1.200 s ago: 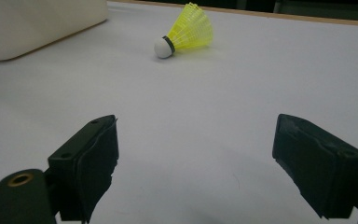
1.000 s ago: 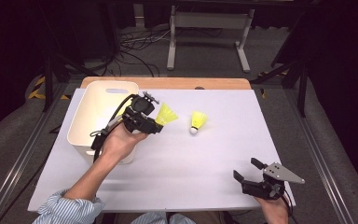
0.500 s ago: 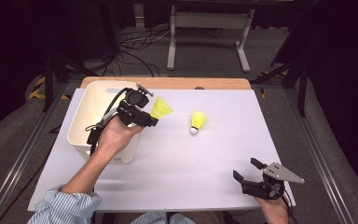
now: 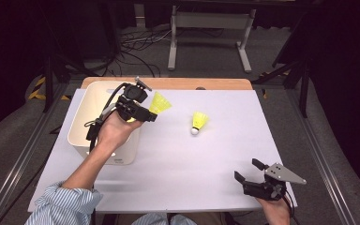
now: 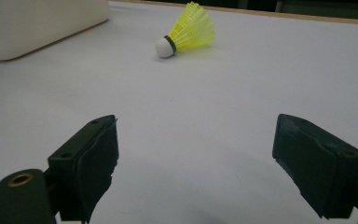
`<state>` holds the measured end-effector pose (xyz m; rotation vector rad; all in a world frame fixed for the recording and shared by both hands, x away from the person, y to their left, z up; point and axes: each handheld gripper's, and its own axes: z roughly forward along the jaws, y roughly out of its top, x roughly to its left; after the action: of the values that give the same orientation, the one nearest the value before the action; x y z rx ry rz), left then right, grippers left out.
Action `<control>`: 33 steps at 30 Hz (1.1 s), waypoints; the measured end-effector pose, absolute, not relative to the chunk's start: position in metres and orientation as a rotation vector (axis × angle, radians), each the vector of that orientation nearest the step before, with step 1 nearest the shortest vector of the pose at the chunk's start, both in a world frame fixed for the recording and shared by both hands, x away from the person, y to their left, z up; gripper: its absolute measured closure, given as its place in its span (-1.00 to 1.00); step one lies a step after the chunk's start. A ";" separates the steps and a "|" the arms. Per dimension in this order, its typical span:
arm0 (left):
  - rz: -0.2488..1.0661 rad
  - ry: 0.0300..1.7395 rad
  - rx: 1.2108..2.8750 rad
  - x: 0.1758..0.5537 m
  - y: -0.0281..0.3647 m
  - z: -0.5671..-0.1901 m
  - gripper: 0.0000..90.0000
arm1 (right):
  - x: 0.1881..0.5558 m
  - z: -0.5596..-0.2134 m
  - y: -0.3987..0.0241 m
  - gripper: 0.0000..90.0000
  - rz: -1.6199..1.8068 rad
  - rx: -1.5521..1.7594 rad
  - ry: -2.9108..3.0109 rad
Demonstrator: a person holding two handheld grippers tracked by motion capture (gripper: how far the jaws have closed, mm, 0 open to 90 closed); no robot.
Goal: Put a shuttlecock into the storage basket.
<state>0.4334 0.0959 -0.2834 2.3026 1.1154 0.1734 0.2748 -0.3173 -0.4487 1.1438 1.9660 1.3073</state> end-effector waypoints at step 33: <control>0.205 1.190 2.264 0.442 0.125 -0.274 0.41 | 0.275 -0.449 -0.317 -0.67 1.311 1.139 1.969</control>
<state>0.4422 0.1247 -0.2742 2.2640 1.1903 0.2046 0.2751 -0.3169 -0.4490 1.1386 1.9691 1.3106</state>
